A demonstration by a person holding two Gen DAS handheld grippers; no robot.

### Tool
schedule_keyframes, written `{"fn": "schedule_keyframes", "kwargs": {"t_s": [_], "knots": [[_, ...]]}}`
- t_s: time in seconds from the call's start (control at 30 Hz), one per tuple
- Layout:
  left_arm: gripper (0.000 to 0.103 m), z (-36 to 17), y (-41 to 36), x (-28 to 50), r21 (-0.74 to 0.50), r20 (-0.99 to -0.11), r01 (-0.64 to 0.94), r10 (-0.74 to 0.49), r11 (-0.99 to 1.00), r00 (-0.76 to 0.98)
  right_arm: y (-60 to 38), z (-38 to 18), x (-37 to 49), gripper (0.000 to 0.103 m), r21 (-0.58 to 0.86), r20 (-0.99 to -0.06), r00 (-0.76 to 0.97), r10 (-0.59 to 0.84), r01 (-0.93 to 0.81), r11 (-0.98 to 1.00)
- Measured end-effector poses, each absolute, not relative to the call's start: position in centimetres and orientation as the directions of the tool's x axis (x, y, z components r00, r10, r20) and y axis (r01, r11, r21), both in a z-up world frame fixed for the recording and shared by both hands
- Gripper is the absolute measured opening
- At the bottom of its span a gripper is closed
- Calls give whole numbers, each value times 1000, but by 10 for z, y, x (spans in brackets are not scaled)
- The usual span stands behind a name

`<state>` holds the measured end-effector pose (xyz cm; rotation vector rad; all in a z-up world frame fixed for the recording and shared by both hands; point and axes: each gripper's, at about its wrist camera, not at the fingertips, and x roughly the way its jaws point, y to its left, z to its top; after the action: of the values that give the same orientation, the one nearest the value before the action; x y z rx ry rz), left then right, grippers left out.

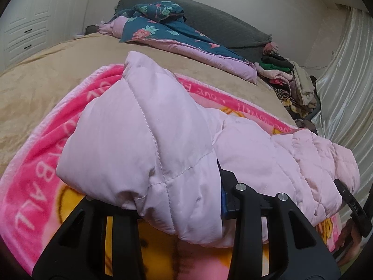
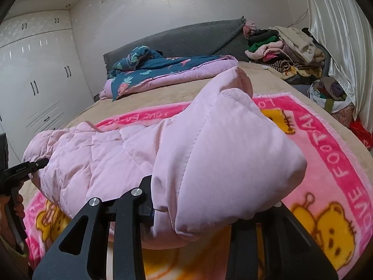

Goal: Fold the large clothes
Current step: 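Lift the bundle edge with both tools and fold it over the rest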

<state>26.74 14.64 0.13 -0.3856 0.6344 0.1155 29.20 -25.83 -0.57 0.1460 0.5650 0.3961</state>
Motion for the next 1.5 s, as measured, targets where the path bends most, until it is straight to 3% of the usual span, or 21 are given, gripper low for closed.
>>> {"fn": "schedule_keyframes", "kwargs": {"t_s": [1.03, 1.5], "knots": [[32, -23, 138, 194, -235, -639, -224, 23, 946, 769, -273, -36, 203, 33, 243, -545, 751, 373, -284, 927], [36, -42, 135, 183, -190, -660, -228, 48, 955, 750, -283, -67, 198, 40, 293, -593, 720, 360, -223, 930]]}}
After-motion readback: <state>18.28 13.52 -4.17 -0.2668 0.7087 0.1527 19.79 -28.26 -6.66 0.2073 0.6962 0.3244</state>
